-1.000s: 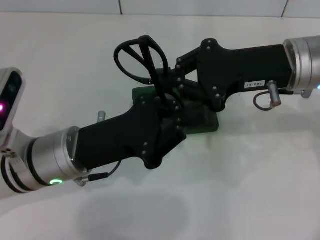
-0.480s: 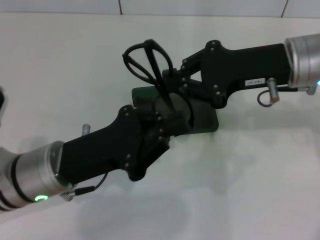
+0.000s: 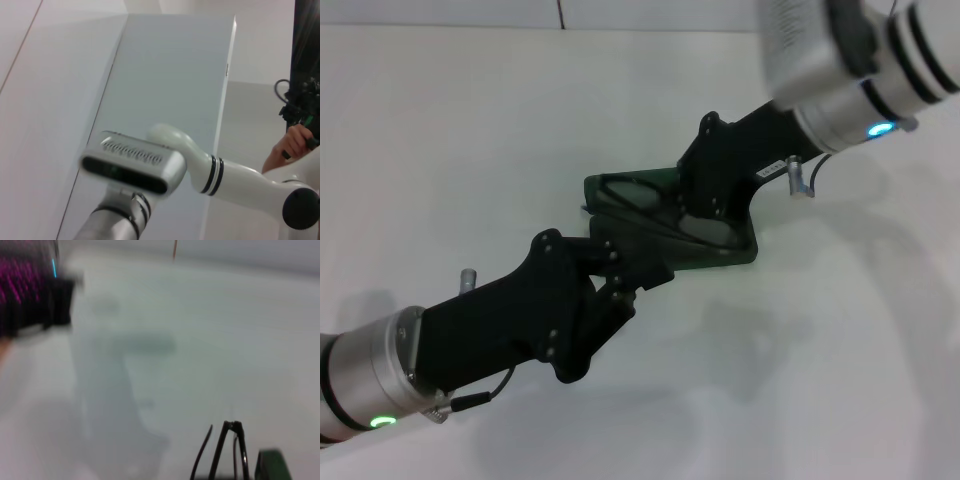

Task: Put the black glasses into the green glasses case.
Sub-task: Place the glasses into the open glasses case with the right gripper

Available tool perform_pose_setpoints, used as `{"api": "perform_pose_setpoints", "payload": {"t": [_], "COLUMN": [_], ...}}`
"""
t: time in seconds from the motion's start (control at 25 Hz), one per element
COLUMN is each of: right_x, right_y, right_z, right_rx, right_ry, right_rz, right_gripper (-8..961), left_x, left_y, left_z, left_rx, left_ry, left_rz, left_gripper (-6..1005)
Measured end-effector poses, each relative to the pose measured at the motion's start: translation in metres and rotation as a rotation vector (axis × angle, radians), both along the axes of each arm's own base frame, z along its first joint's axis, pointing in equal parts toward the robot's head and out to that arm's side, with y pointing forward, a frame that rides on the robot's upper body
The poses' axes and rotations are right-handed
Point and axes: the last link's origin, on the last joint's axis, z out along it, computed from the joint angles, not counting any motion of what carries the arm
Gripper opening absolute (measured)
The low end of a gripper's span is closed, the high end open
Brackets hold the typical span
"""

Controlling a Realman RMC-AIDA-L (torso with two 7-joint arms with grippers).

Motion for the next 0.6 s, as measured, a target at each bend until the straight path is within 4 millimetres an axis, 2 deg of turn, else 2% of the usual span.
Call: {"api": "perform_pose_setpoints", "payload": {"t": [0.28, 0.6], "right_x": [-0.007, -0.009], "right_y": [0.000, 0.001], "right_z": [-0.037, -0.049], "right_rx": [0.076, 0.121], "right_ry": [-0.274, -0.323], "right_rz": [0.176, 0.274], "right_gripper": [42, 41], "left_x": [0.000, -0.001], "left_y": [-0.001, 0.001], "left_z": [-0.001, 0.000], "left_rx": [0.006, 0.020], "left_ry": [0.000, -0.002], "left_rz": [0.001, 0.015], "left_gripper": [39, 39]}}
